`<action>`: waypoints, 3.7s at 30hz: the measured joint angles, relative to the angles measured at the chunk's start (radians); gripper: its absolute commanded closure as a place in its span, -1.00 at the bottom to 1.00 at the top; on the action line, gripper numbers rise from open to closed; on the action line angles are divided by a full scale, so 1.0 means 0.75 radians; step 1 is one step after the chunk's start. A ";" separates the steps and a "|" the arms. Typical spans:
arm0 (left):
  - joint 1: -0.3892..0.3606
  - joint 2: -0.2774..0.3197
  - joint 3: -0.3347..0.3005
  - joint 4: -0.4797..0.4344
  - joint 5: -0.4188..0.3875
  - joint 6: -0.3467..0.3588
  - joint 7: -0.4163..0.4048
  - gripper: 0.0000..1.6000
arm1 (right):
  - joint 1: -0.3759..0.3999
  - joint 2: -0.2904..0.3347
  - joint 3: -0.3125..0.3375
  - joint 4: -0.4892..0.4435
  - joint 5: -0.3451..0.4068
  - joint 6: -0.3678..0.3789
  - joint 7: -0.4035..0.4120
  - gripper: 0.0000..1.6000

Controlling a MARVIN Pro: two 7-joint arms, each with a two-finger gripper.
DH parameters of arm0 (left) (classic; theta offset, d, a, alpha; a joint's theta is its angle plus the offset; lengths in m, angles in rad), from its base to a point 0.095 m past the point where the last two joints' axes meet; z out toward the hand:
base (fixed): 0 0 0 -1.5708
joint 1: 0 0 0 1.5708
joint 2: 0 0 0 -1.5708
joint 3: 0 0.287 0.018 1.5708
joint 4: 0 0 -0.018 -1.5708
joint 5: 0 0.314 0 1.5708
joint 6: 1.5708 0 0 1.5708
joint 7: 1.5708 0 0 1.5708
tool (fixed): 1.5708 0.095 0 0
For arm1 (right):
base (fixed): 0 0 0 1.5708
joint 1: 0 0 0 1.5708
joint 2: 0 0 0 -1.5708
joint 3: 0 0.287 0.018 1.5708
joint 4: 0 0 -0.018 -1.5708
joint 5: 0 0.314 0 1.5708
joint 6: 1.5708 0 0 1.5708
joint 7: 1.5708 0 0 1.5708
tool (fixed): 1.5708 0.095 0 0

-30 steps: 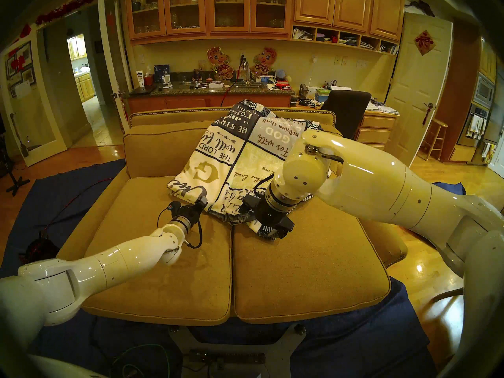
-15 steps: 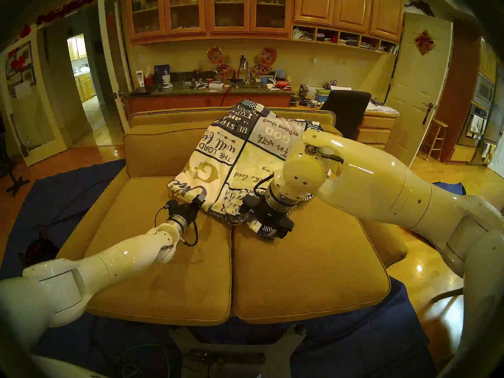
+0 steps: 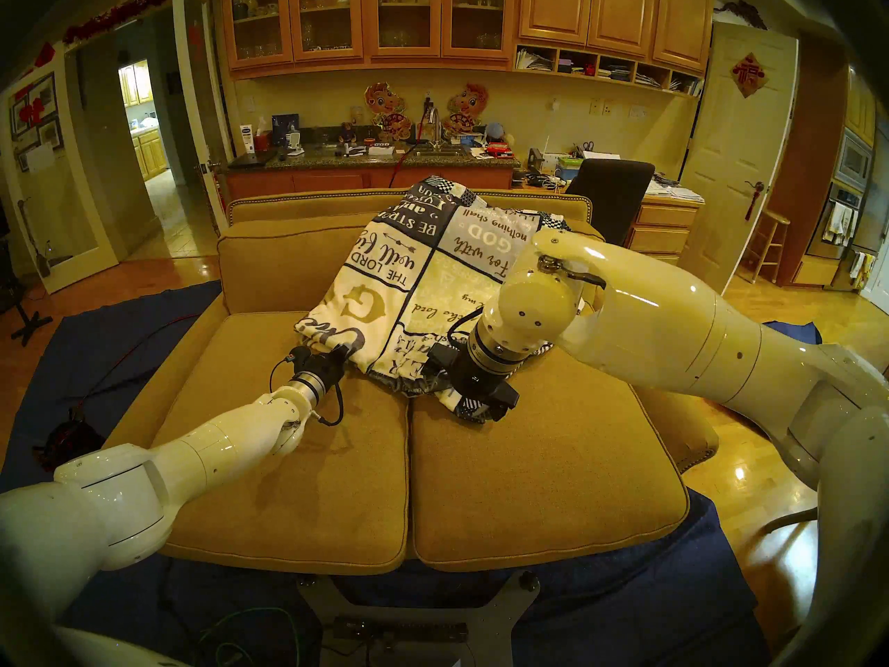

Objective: Fold the blanket in half twice

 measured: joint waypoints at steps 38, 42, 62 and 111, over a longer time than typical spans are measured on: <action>0.276 0.116 -0.083 -0.596 -0.072 -0.339 0.218 -1.00 | 0.000 0.000 0.000 0.000 0.000 0.000 0.000 -1.00; 0.278 0.151 -0.065 -0.660 -0.061 -0.318 0.276 -1.00 | 0.000 0.000 0.000 0.000 0.000 0.000 0.000 -1.00; 0.124 0.180 -0.133 -0.522 -0.140 0.029 0.436 -1.00 | 0.000 0.000 0.000 0.000 0.000 -0.001 0.000 -1.00; -0.228 -0.132 -0.207 0.409 -0.125 0.498 0.148 1.00 | 0.000 0.000 0.000 0.000 0.000 -0.002 0.000 -1.00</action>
